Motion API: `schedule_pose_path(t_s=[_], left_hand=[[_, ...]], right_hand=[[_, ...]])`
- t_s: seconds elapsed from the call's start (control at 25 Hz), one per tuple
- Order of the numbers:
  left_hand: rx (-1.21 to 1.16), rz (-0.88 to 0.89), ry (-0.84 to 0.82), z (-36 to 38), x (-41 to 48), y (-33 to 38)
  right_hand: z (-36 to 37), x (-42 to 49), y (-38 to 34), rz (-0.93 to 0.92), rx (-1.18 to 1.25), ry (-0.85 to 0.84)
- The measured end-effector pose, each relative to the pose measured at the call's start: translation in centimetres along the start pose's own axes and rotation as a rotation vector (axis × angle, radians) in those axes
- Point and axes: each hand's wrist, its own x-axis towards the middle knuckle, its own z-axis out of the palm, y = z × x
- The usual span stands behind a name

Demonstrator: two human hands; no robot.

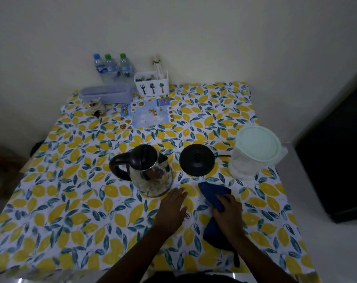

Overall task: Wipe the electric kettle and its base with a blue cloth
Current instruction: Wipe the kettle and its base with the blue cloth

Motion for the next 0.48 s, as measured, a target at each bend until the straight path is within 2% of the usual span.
schedule_pose_path(t_s=[0.16, 0.28, 0.4, 0.48], left_hand=[[0.003, 0.0, 0.129, -4.9, 1.2, -1.6], [-0.035, 0.073, 0.364, -9.8, 1.8, -2.8], [-0.095, -0.059, 0.594, -14.3, 1.2, -5.7], [-0.084, -0.218, 0.554, -16.5, 1.1, -8.4]], right_hand=[[-1.3, 1.6, -7.3, -0.132, 0.249, 0.1], [-2.2, 2.8, -14.2, -0.238, 0.335, 0.152], [-2.5, 4.0, -20.9, -0.363, 0.374, 0.155], [-1.9, 4.8, -24.6, -0.438, 0.327, 0.109]])
